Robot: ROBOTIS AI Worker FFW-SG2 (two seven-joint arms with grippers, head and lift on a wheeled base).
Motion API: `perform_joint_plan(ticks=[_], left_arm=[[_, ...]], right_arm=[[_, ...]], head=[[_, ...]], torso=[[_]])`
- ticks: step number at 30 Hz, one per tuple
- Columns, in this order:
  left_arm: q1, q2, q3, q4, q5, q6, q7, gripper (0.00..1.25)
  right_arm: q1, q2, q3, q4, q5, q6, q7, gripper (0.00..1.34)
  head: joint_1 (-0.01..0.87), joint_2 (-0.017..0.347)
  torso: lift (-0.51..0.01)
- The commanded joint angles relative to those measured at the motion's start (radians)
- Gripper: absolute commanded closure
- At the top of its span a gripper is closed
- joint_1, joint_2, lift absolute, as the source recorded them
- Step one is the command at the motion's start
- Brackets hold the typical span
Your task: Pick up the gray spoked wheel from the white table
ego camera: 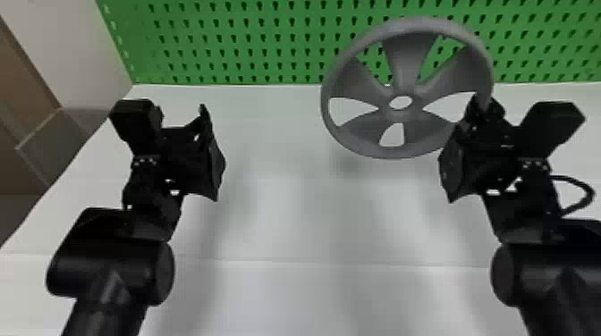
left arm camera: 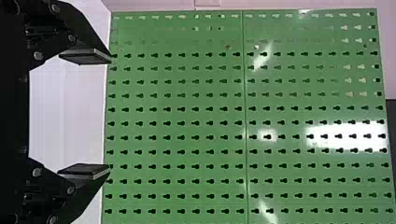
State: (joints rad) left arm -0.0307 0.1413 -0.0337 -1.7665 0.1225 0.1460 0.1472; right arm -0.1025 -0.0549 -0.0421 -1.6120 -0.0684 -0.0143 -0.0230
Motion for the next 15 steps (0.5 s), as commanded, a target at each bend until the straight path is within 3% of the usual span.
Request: perform_joint_plan(ticks=[1, 15], left_arm=[[0.002, 0.000, -0.003, 0.002, 0.005, 0.000, 0.000, 0.42], [0.005, -0.002, -0.006, 0.002, 0.012, -0.002, 0.000, 0.42]], right_arm=[[0.010, 0.004, -0.005, 0.000, 0.004, -0.001, 0.000, 1.26], [0.013, 0.007, -0.007, 0.001, -0.002, -0.006, 0.000, 1.26]], head=[[0.779, 0.103], [0.779, 0.103]], torso=[[-0.089], [-0.089]])
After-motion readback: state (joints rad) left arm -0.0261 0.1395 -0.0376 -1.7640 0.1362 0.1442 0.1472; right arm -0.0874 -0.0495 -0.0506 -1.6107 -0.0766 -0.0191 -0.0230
